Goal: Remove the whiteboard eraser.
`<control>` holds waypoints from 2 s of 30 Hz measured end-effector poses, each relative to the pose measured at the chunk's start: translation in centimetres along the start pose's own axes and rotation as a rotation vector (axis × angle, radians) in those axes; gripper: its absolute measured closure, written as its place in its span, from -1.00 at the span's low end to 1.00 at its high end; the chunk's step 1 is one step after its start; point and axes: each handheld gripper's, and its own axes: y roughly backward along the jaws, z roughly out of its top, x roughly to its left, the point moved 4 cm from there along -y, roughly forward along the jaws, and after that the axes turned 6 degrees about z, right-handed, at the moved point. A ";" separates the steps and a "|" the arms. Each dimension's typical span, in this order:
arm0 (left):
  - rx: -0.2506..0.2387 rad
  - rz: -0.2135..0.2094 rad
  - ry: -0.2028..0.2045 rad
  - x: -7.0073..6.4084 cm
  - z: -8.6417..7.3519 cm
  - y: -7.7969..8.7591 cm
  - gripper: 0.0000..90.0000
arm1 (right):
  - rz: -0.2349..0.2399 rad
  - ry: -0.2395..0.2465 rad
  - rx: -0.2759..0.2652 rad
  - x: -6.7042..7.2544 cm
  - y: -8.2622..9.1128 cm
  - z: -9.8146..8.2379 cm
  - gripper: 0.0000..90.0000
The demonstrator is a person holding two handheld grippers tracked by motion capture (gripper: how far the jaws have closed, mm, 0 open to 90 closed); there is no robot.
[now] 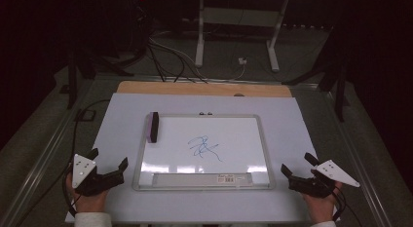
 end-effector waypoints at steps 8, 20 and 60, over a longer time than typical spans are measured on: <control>0.004 0.015 0.030 0.5 0.0 -0.1 -0.98 | -0.014 0.022 -0.009 0.9 -0.4 0.3 -0.99; 0.032 -0.018 0.072 0.9 1.3 -1.0 -0.98 | -0.024 -0.047 -0.011 0.5 -1.8 0.3 -0.99; 0.099 -0.018 0.069 0.9 5.4 -9.7 -0.97 | -0.040 0.008 -0.005 0.3 -0.9 0.0 -0.99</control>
